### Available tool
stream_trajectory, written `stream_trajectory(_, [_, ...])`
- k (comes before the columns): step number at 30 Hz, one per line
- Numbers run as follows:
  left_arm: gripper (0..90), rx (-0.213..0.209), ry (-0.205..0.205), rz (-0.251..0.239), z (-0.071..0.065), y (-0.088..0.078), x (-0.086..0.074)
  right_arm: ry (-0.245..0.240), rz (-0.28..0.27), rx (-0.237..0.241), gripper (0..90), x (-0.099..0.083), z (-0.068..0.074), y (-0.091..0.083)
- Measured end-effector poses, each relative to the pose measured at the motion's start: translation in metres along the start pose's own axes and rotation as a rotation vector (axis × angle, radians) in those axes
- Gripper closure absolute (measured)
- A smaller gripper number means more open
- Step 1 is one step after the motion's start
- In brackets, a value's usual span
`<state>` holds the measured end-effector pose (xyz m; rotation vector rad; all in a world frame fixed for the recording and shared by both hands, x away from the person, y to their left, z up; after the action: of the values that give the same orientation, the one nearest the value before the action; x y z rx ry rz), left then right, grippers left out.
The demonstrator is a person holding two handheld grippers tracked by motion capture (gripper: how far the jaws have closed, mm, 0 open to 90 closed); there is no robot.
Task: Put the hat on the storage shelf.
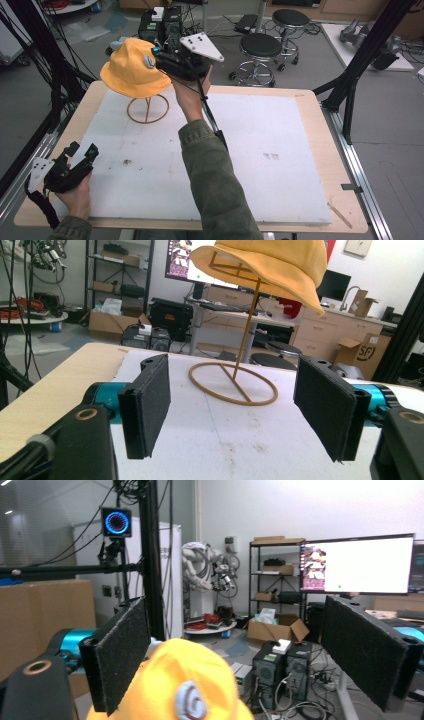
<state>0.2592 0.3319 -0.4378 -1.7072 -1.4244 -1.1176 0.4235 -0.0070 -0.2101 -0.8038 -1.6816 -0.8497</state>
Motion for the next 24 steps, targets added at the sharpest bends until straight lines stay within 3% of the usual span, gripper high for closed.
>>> stream_trajectory(1, [31.1,0.0,0.001,0.0,0.0,0.0,0.0,0.001,-0.003,-0.013,11.9,0.002,-0.01,-0.01])
stream_trajectory(16, [31.0,-0.01,0.028,0.002,-0.006,-0.003,-0.002,0.049,-0.055,-0.103,12.0,0.004,-0.06,-0.069])
stream_trajectory(24, [31.0,-0.009,0.04,0.004,-0.006,-0.004,-0.002,0.043,-0.028,-0.153,12.1,-0.013,-0.083,-0.099])
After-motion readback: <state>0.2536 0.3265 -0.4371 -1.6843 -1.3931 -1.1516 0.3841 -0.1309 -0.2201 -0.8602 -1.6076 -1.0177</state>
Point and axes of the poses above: each handheld gripper's, and its own axes: y roughly forward along the jaws, x roughly out of its top, z roughly to its left, the point moved 1 cm from there along y, roughly forward along the jaws, and after that the axes turned 14 degrees about -y, right-handed, at the moved point
